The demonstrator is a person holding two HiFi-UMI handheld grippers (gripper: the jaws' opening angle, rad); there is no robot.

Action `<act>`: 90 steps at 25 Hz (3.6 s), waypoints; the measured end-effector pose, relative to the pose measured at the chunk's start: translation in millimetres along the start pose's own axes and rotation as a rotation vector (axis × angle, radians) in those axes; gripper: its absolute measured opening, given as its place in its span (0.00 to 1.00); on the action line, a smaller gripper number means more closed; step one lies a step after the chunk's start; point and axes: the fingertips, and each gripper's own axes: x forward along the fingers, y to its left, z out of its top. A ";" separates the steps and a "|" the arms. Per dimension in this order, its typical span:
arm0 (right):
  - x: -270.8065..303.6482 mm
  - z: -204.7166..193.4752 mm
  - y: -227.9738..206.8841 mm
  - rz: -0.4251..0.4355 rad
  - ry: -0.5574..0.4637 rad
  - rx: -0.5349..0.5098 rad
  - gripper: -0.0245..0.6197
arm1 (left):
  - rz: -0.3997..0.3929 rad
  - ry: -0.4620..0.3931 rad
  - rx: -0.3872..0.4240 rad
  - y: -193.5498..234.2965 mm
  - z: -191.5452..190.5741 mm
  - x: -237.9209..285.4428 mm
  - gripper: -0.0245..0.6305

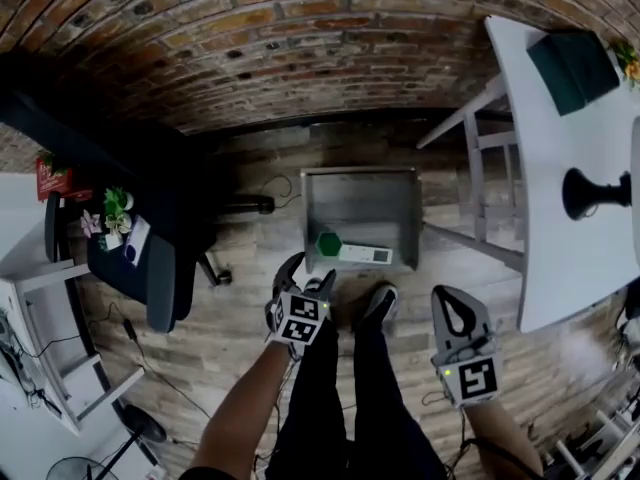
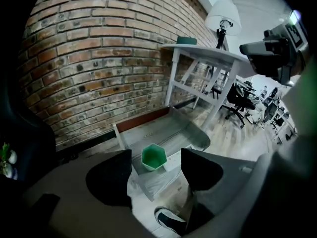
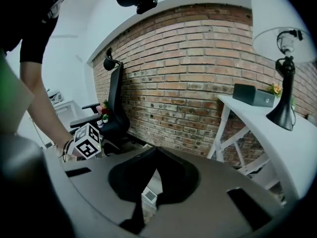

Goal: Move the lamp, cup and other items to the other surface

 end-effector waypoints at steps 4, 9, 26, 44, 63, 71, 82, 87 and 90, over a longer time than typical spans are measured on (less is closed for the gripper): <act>12.3 -24.7 1.3 0.009 0.043 -0.009 0.05 | -0.009 0.045 0.025 2.6 -27.0 41.1 0.52; 21.2 -49.5 2.1 0.025 0.065 -0.012 0.05 | 0.008 0.039 -0.022 4.2 -40.9 80.3 0.59; 7.6 -37.7 -0.6 0.004 0.056 0.066 0.05 | -0.030 0.121 0.087 -3.1 -10.6 69.5 0.52; -130.8 126.6 -18.3 -0.218 -0.079 0.215 0.05 | -0.259 -0.012 0.158 -57.4 157.9 -196.1 0.52; -315.5 89.6 -61.7 -0.627 -0.219 0.429 0.05 | -0.541 -0.176 0.447 -203.9 284.8 -272.6 0.52; -375.9 44.7 -90.9 -0.621 -0.234 0.470 0.05 | -0.565 -0.179 0.476 -301.7 305.5 -257.4 0.52; -445.1 -25.5 -155.3 -0.603 -0.222 0.495 0.05 | -0.509 -0.127 0.503 -421.2 332.7 -201.0 0.52; -466.9 -49.6 -180.6 -0.591 -0.193 0.467 0.05 | -0.475 -0.128 0.479 -449.4 343.1 -167.0 0.52; -479.3 -58.5 -196.4 -0.599 -0.182 0.461 0.05 | -0.457 -0.123 0.460 -460.8 347.0 -147.5 0.52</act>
